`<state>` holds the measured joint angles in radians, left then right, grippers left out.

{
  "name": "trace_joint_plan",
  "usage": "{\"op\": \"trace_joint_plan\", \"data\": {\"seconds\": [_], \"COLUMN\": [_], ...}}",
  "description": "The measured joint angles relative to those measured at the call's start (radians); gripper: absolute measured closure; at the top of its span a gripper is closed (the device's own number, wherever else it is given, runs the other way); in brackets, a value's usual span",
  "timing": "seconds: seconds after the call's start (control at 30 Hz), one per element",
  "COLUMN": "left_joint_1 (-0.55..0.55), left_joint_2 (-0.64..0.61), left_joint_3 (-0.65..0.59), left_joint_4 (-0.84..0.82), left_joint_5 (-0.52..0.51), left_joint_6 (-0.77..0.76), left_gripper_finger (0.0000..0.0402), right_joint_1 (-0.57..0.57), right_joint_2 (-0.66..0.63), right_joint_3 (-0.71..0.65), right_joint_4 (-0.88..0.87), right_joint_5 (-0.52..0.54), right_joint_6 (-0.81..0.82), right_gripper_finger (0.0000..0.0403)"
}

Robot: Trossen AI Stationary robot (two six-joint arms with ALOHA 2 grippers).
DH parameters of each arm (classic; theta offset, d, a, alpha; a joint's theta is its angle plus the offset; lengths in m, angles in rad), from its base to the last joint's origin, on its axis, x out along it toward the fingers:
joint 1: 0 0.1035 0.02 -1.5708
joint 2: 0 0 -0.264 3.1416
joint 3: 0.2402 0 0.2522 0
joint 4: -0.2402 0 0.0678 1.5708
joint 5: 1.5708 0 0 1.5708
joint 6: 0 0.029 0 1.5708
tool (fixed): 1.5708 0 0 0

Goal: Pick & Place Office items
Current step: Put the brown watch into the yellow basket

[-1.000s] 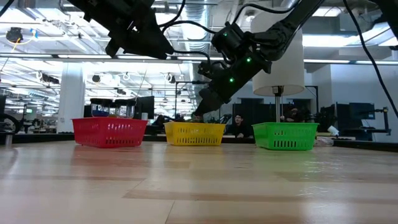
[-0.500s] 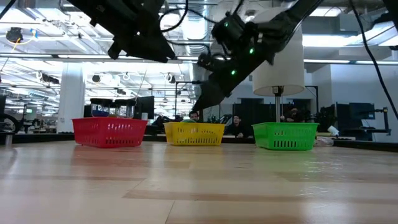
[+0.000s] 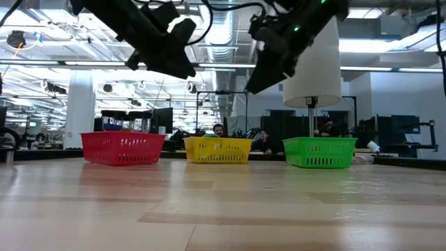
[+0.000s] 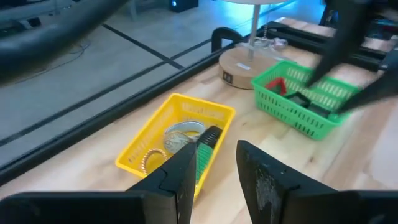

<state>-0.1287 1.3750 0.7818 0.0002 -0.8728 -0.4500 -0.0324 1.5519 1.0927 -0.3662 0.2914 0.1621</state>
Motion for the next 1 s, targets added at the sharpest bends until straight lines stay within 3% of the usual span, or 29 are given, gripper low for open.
{"op": "trace_joint_plan", "data": {"seconds": [0.33, 0.67, 1.0], "left_joint_1": [0.114, 0.170, 0.176], "left_joint_2": [0.000, 0.000, 0.000], "left_joint_3": [0.000, 0.000, 0.000], "left_joint_4": [0.001, 0.001, 0.009], "left_joint_5": [0.170, 0.189, 0.189], "left_joint_6": [0.035, 0.035, 0.035], "left_gripper_finger": [0.0291, 0.0291, 0.0291], "right_joint_1": [0.161, 0.295, 0.358], "right_joint_2": [-0.016, -0.016, -0.008], "right_joint_3": [0.000, -0.001, -0.001], "right_joint_4": [-0.122, -0.264, -0.335], "right_joint_5": [-0.004, -0.060, -0.142], "right_joint_6": [0.160, 0.360, 0.418], "right_gripper_finger": [0.0261, 0.0262, 0.0262]}}
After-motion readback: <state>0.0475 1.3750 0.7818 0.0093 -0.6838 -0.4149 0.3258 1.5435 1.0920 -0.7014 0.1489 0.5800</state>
